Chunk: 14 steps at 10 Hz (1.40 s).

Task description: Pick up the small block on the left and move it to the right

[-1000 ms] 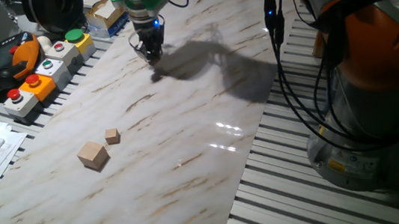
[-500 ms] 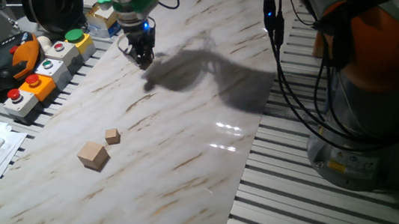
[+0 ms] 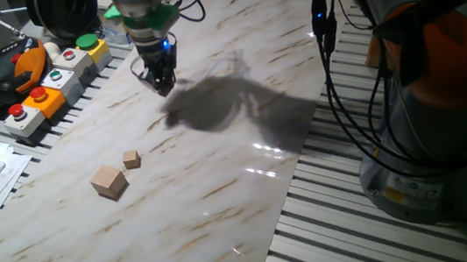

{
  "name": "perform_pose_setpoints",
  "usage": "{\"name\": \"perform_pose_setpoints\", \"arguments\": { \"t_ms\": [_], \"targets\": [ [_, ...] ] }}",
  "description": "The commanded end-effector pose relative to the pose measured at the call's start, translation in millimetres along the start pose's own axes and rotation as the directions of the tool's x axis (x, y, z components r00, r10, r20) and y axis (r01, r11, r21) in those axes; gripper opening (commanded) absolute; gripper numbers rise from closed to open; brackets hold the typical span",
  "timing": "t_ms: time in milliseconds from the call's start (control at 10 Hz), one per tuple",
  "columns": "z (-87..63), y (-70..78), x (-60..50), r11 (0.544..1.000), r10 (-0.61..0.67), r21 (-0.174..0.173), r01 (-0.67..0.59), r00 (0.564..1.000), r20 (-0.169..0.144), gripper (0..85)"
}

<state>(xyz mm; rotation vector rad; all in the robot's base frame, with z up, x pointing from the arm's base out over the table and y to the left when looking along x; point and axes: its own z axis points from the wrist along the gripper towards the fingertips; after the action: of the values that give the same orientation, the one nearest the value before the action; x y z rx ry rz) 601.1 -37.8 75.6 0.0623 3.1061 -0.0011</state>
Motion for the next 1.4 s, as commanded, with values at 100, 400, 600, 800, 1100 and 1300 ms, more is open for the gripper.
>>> {"name": "perform_pose_setpoints", "arguments": {
  "t_ms": [100, 400, 600, 800, 1100, 1300],
  "targets": [
    [0.9, 28.4, 6.6, 0.999, -0.039, -0.014, 0.039, 0.999, 0.002, 0.7],
    [0.9, 32.2, 10.5, 0.999, -0.038, 0.009, 0.038, 0.999, 0.015, 0.7],
    [0.9, 32.2, 10.5, 0.997, -0.079, 0.025, 0.078, 0.997, 0.02, 0.7],
    [0.9, 32.2, 10.5, 0.996, -0.086, 0.013, 0.085, 0.996, 0.017, 0.7],
    [0.9, 32.2, 10.5, 0.994, -0.102, 0.033, 0.101, 0.995, 0.008, 0.7],
    [0.9, 32.2, 10.5, 0.997, -0.075, 0.023, 0.075, 0.997, -0.006, 0.7]
  ]
}}
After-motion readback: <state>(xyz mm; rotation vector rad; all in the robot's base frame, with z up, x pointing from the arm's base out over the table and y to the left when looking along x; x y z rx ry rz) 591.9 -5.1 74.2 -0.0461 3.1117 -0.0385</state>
